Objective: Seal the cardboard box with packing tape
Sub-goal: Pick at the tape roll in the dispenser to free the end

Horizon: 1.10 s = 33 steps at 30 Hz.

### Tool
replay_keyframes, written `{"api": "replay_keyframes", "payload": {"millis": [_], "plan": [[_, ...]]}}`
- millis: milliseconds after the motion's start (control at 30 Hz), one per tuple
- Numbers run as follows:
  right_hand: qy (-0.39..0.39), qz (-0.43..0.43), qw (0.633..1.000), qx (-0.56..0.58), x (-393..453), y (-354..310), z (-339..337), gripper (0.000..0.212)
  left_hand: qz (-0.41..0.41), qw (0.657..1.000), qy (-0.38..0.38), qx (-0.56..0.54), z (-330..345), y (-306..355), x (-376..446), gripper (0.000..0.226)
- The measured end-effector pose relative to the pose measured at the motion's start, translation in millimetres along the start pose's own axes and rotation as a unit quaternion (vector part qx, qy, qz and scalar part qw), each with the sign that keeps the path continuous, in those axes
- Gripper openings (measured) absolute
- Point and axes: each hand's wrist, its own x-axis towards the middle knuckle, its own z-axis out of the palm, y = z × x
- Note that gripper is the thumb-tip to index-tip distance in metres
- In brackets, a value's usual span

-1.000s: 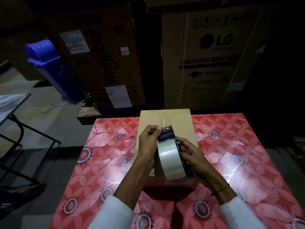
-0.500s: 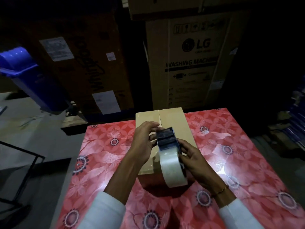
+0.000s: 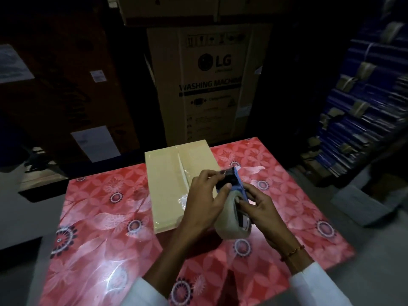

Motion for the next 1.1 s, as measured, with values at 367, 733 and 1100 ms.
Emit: {"api": "replay_keyframes", "payload": {"millis": [367,733,1100], "plan": [[0.044,0.028,0.991,-0.126,1.6,43.1,-103.0,0.039,-0.039,0.988,-0.141,-0.058,111.7,8.4,12.8,0.059],[0.021,0.075,0.966,-0.246,44.3,117.7,-178.9,0.045,-0.264,0.921,-0.242,-0.155,213.3,-10.2,41.7,0.065],[-0.030,0.082,0.942,-0.325,75.8,148.5,-190.4,0.036,-0.386,0.866,-0.202,-0.247,254.9,-35.4,50.5,0.065]]}}
